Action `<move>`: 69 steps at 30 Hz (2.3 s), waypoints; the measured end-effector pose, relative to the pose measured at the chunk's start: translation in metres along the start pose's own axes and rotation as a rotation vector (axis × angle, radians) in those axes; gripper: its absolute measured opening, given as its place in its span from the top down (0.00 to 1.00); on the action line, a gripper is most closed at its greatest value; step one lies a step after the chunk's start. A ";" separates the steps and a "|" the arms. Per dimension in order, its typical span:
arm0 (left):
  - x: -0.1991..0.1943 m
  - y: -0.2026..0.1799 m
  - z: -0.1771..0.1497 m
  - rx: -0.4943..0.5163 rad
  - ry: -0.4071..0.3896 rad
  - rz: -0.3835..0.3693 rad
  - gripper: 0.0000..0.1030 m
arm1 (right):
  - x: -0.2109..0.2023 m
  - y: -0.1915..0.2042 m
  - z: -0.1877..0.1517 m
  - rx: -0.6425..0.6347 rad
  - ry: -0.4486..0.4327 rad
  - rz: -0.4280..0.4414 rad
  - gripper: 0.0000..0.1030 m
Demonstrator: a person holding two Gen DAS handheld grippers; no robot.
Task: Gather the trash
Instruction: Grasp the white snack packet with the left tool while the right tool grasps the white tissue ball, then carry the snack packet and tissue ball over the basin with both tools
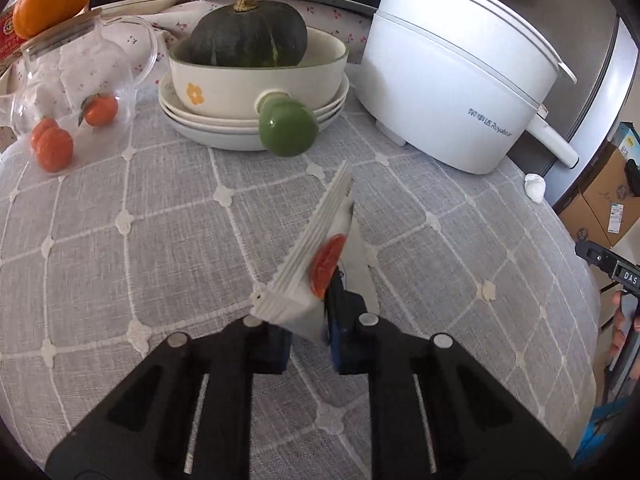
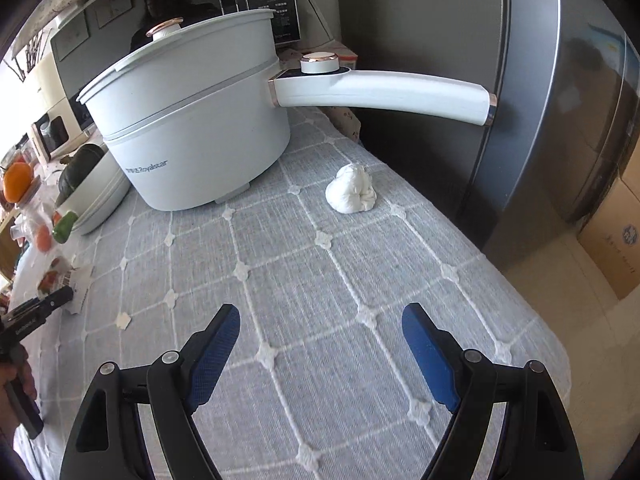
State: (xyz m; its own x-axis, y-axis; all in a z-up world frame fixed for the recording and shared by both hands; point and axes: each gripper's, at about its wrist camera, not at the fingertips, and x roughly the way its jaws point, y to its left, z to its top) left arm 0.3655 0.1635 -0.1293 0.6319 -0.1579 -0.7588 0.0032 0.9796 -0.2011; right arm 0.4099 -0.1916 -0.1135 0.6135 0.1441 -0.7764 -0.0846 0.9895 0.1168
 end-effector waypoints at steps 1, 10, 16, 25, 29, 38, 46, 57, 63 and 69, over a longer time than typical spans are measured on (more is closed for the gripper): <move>-0.002 0.000 -0.001 0.002 -0.012 -0.005 0.88 | 0.003 -0.001 0.003 -0.006 -0.011 0.001 0.18; -0.036 -0.007 -0.008 -0.002 -0.095 -0.025 0.91 | 0.038 -0.009 0.040 -0.041 -0.106 -0.043 0.19; -0.038 -0.014 -0.011 0.037 -0.091 -0.013 0.91 | 0.075 -0.013 0.064 -0.056 -0.075 -0.106 0.37; -0.032 -0.025 -0.016 0.058 -0.040 0.004 0.91 | 0.098 -0.011 0.073 -0.096 -0.006 -0.120 0.68; -0.046 -0.039 -0.015 0.083 -0.038 0.009 0.91 | 0.073 -0.011 0.063 -0.093 0.002 -0.107 0.68; -0.101 -0.077 -0.032 0.137 -0.049 0.009 0.91 | -0.011 -0.007 0.027 -0.112 -0.009 -0.084 0.68; -0.150 -0.101 -0.056 0.152 -0.061 -0.019 0.91 | -0.073 0.012 -0.020 -0.118 0.013 -0.027 0.68; -0.179 -0.119 -0.091 0.136 -0.045 -0.060 0.91 | -0.155 0.015 -0.083 -0.108 0.030 0.009 0.68; -0.179 -0.145 -0.106 0.133 -0.009 -0.127 0.91 | -0.182 -0.008 -0.112 -0.014 0.063 0.044 0.68; -0.172 -0.187 -0.115 0.189 0.022 -0.200 0.91 | -0.195 -0.028 -0.135 0.049 0.125 0.049 0.67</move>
State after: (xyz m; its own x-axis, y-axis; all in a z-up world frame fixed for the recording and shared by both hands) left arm 0.1670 -0.0071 -0.0324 0.5872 -0.3515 -0.7291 0.2722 0.9341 -0.2311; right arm 0.1868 -0.2466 -0.0493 0.5066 0.1952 -0.8398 -0.0716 0.9802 0.1846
